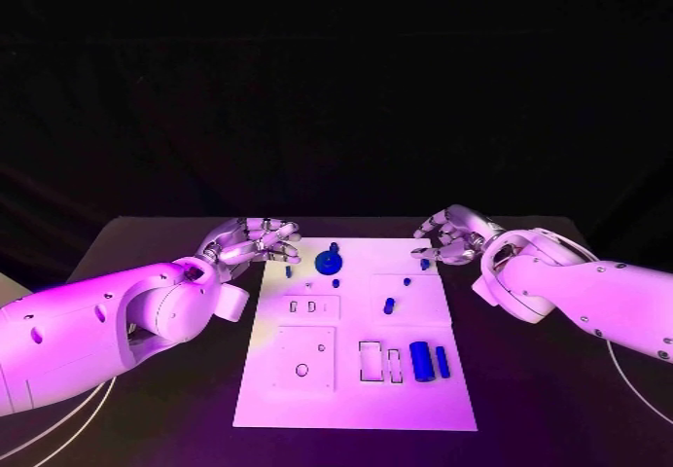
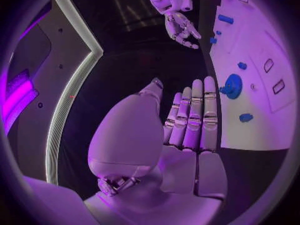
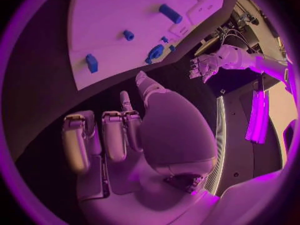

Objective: Assemble the parts on the task board

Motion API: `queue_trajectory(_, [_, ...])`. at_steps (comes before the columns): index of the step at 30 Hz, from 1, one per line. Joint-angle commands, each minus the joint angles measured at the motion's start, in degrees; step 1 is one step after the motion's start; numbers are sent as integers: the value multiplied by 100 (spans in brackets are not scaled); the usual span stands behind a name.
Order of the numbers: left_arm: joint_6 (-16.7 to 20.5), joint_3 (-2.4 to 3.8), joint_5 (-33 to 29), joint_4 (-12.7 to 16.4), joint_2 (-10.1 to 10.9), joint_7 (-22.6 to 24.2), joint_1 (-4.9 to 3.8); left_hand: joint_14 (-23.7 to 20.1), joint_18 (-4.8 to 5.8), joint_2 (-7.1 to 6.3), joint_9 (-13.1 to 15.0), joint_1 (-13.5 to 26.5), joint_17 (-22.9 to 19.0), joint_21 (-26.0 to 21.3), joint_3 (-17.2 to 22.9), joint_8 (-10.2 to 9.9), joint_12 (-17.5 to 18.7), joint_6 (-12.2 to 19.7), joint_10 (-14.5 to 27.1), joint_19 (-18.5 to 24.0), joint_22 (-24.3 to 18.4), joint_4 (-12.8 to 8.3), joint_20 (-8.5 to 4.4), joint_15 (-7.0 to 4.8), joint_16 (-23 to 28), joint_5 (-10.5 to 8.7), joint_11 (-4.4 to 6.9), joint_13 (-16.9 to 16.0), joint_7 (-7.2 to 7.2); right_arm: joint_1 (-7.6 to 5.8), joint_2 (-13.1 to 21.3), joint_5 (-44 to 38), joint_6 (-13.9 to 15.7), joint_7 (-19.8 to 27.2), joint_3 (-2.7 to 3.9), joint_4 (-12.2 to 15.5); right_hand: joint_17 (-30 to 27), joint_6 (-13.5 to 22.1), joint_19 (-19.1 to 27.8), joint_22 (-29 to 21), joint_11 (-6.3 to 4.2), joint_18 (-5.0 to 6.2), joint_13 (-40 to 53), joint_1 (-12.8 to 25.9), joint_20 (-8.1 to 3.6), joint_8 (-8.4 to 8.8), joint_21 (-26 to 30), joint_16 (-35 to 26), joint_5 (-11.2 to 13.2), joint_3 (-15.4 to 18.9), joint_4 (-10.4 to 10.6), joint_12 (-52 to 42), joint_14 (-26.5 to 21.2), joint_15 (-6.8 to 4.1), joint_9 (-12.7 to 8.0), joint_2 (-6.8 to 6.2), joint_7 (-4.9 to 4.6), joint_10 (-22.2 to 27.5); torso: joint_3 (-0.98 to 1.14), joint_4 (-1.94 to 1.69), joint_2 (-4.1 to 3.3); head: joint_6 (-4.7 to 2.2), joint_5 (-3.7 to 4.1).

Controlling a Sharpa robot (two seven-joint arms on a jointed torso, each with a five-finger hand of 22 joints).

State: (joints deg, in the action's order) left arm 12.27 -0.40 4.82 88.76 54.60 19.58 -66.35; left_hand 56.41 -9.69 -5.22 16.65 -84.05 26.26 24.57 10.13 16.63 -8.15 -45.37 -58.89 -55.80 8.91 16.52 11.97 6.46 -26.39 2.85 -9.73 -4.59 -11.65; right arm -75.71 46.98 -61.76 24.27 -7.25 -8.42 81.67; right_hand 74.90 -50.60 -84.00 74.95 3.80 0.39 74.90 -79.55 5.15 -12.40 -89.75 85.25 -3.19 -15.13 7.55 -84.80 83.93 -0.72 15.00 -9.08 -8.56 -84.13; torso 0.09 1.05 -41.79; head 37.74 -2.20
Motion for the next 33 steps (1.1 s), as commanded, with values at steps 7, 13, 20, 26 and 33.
queue_trajectory(7, [-138,3,103,50,-76,138,-1,7,-77,12,7,-59,11,-29,21,-30,22,27,-6,-19,-7,-23,1,3,22,2,-22,-8,-202,101,304,121,-607,948,-2,-343,426,-14,-600,1505,42,-39,933,-165,55,36,-25,-31,-20,-59,-144,-2,344,45,-14,-91,-41,-9,69,88,27,13,58])
queue_trajectory(13, [-157,2,116,41,-87,155,3,7,-77,12,7,-59,11,-29,21,-30,22,27,-6,-19,-7,-23,1,3,22,2,-22,-8,-202,230,207,-143,-358,973,-3,-638,436,9,-600,1505,42,-39,928,-175,54,51,-25,-28,-20,-51,-163,2,347,45,-22,-129,-44,-6,81,72,15,41,73])
queue_trajectory(20, [-171,1,119,36,-81,155,5,6,-77,0,9,-65,14,-30,16,-30,23,27,-7,-19,-9,-27,1,3,26,2,-21,-9,-200,318,-61,-157,-285,944,-3,-928,457,17,-600,1505,42,-39,954,-171,55,57,-25,-20,-20,-44,-165,-21,352,45,-25,-145,-45,-32,99,50,-20,88,51])
queue_trajectory(26, [-176,1,120,34,-73,154,5,6,-77,0,9,-65,14,-30,16,-30,23,27,-7,-19,-9,-27,1,3,26,2,-21,-9,-200,343,-262,-82,-253,923,-3,-1137,490,-10,-600,1505,40,-39,974,-100,53,49,-25,-6,-21,-44,-113,-40,363,43,-26,-110,-42,-57,117,44,-40,112,42])
queue_trajectory(33, [-177,1,119,33,-70,147,5,6,-77,0,9,-65,14,-30,16,-30,23,27,-7,-19,-9,-27,1,3,26,2,-21,-9,-200,353,-447,39,-288,925,-3,-1300,499,-34,-600,1505,37,-39,993,-25,51,42,-25,-5,-22,-42,-54,-57,366,40,-27,-75,-37,-80,109,42,-37,144,27])
